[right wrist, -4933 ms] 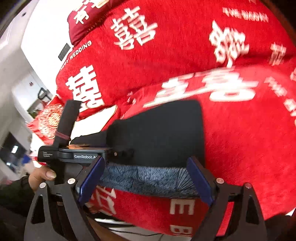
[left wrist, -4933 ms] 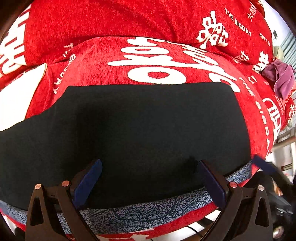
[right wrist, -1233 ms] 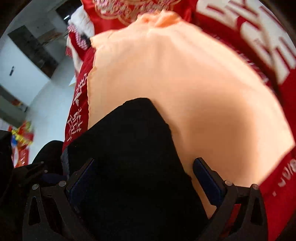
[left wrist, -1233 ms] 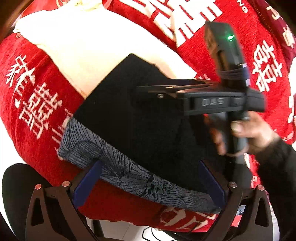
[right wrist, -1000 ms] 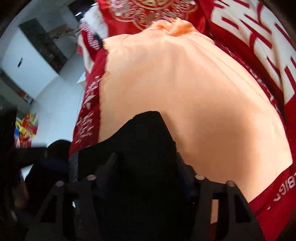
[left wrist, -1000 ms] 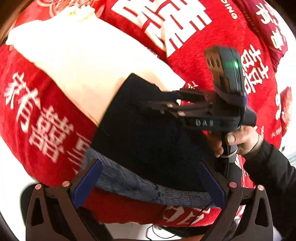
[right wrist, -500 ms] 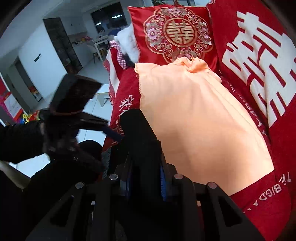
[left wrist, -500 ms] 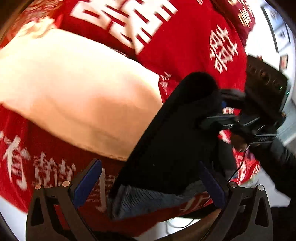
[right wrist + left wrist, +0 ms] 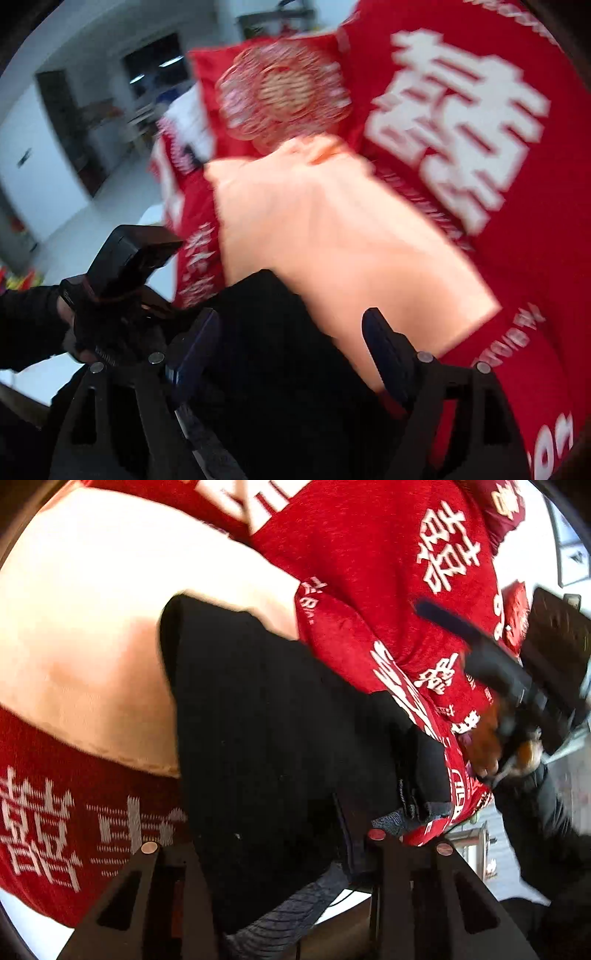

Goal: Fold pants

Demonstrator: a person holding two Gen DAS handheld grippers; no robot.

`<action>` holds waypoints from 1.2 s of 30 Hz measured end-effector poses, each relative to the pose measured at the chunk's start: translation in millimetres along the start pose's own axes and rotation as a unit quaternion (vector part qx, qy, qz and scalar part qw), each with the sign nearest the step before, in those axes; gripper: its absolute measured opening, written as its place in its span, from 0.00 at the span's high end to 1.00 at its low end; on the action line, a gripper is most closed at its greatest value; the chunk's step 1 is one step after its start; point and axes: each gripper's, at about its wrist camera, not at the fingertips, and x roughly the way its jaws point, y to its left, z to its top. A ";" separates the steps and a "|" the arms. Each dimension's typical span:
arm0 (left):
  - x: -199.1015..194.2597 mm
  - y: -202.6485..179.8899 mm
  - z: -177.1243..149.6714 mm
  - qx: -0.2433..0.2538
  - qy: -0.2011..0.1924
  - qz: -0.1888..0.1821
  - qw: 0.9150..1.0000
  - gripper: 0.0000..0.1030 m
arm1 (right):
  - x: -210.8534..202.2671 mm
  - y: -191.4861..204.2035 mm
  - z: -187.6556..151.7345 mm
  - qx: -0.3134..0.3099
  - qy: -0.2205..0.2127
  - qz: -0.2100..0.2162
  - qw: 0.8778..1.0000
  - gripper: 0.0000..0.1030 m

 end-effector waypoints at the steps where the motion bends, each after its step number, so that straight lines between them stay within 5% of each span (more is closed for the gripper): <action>1: 0.9 0.4 0.3 -0.003 -0.001 0.003 1.000 0.64 | -4.6 -2.4 -10.2 0.000 0.014 -0.015 1.000 0.20; 3: 1.2 -1.3 1.6 -0.014 -0.010 0.029 0.999 0.58 | -7.8 -3.4 -38.6 -0.015 0.057 -0.033 0.998 0.20; 4: 5.5 -0.3 2.5 -0.019 -0.014 0.048 0.999 0.36 | -7.0 -2.6 -52.9 -0.027 0.082 -0.039 0.996 0.20; 6: 16.7 0.4 0.7 -0.024 0.003 0.065 0.998 0.07 | -1.8 0.8 -89.7 -0.063 0.143 -0.056 0.986 0.20; 7: 19.3 -3.2 0.0 -0.018 -0.005 0.075 0.997 0.07 | 0.6 1.4 -107.4 -0.077 0.169 -0.064 0.980 0.20; 8: 20.9 -8.0 -0.3 -0.006 -0.007 0.077 0.997 0.12 | 4.3 1.4 -122.0 -0.085 0.191 -0.068 0.976 0.20; 9: 22.6 -11.8 -0.5 0.005 -0.002 0.068 0.998 0.41 | 9.7 -0.1 -136.8 -0.090 0.209 -0.073 0.971 0.20; 10: 24.1 -13.8 0.6 0.006 0.006 0.074 0.997 0.56 | 15.5 -4.9 -148.6 -0.089 0.223 -0.081 0.967 0.20; 11: 23.9 -12.4 2.2 -0.006 0.013 0.072 0.997 0.56 | 24.4 -10.3 -156.0 -0.081 0.240 -0.085 0.964 0.20; 13: 23.7 -9.9 1.0 -0.018 0.018 0.071 0.997 0.60 | 24.3 -17.7 -159.9 -0.061 0.205 -0.081 0.974 0.13; 19: 9.5 -49.6 -0.1 0.020 0.009 0.115 0.993 0.66 | 26.1 -19.0 -154.8 -0.068 0.219 -0.104 0.968 0.10; 27: -10.8 -133.9 0.8 0.084 -0.026 0.125 0.988 0.67 | -72.6 -22.1 -159.1 0.001 0.086 -0.173 0.981 0.10; 30: -11.6 -174.2 3.9 0.122 -0.036 0.122 0.984 0.71 | -115.1 -35.5 -186.3 0.051 0.058 -0.220 0.973 0.10; 31: -8.7 -194.8 4.3 0.143 -0.038 0.118 0.982 0.80 | -121.5 -39.7 -195.1 0.061 0.058 -0.229 0.970 0.10; 36: 34.4 -272.7 -3.6 0.226 -0.009 0.123 0.966 0.80 | -156.6 -61.6 -249.9 0.159 0.047 -0.253 0.953 0.10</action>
